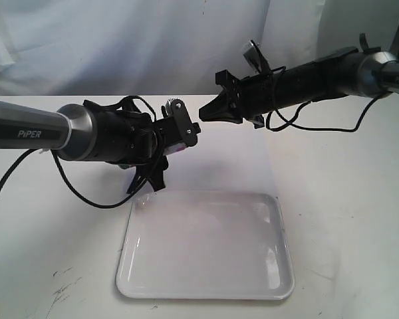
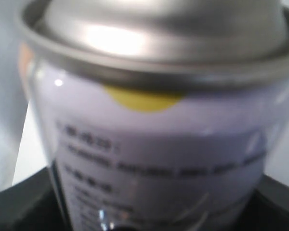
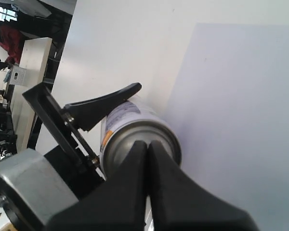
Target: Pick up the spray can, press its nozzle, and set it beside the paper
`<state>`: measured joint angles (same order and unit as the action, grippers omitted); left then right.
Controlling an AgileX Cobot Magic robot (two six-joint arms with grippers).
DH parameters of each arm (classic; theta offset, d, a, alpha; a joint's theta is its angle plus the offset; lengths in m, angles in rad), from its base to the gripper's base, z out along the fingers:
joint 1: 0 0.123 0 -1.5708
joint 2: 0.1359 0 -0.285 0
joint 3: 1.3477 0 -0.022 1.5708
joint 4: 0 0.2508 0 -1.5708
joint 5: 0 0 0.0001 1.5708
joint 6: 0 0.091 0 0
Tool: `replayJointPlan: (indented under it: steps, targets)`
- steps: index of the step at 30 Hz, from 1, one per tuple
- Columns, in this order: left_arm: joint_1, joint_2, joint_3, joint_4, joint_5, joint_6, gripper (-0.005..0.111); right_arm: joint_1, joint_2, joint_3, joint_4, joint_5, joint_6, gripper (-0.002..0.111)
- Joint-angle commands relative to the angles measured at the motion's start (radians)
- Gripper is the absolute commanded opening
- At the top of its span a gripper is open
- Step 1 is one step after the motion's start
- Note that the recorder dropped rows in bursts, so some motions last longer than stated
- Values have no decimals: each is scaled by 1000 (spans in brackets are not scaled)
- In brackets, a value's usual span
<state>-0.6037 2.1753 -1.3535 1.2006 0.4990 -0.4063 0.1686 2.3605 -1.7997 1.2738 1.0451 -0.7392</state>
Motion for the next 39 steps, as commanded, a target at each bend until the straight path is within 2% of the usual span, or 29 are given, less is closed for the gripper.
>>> replayJointPlan:
  steps: [1,39]
  targets:
    - [-6,-9,-13,2,6,17,0,4,-5,-14,-6,-6,10,0]
    - [-6,-9,-13,2,6,19,0,47,-5,-12,-66,-1,33,0]
